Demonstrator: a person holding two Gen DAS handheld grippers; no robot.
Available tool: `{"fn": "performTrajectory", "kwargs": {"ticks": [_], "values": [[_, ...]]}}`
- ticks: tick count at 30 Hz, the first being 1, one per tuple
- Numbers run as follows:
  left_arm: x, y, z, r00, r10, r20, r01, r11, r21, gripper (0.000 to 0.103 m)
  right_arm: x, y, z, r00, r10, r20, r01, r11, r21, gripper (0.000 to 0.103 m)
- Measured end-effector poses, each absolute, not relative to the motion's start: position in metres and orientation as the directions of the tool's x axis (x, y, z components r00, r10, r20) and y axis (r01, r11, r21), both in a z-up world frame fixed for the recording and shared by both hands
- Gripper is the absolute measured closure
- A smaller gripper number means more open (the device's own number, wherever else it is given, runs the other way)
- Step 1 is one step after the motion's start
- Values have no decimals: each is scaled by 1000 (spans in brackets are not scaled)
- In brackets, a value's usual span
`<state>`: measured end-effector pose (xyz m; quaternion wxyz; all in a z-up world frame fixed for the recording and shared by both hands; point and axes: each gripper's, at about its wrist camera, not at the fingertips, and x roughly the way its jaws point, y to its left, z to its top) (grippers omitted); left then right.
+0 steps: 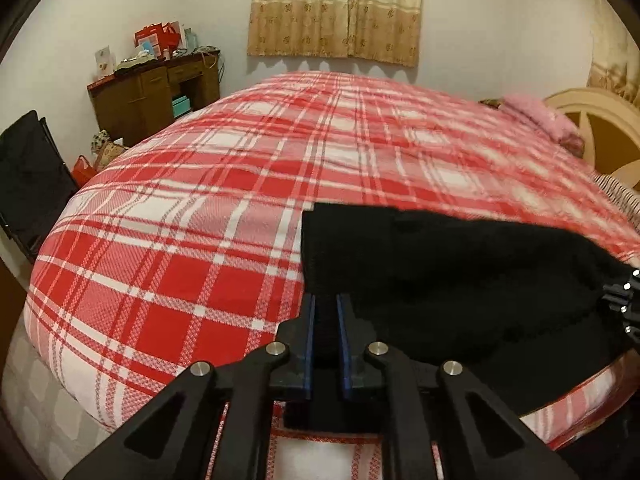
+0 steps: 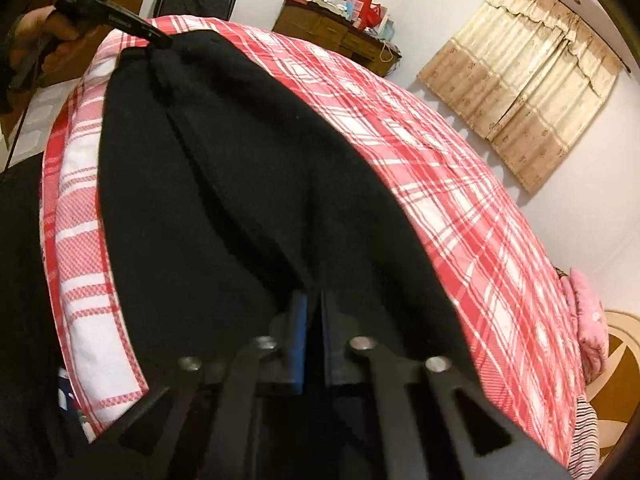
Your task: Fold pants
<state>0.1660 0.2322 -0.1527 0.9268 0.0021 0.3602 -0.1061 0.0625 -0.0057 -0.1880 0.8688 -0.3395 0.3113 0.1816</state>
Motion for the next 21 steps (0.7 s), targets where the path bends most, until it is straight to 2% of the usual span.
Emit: {"fn": "performTrajectory", "kwargs": {"ticks": [9, 15, 21], "values": [[155, 257, -127, 700, -334, -631, 222, 942, -253, 97, 42, -12, -152, 756, 148, -638, -517, 733, -442, 97], [145, 265, -133, 677, -330, -658, 220, 944, -247, 97, 23, -12, -138, 727, 217, -651, -564, 730, -386, 97], [142, 265, -159, 639, -317, -700, 203, 948, -244, 97, 14, 1, -171, 684, 208, -700, -610, 689, -391, 97]]}}
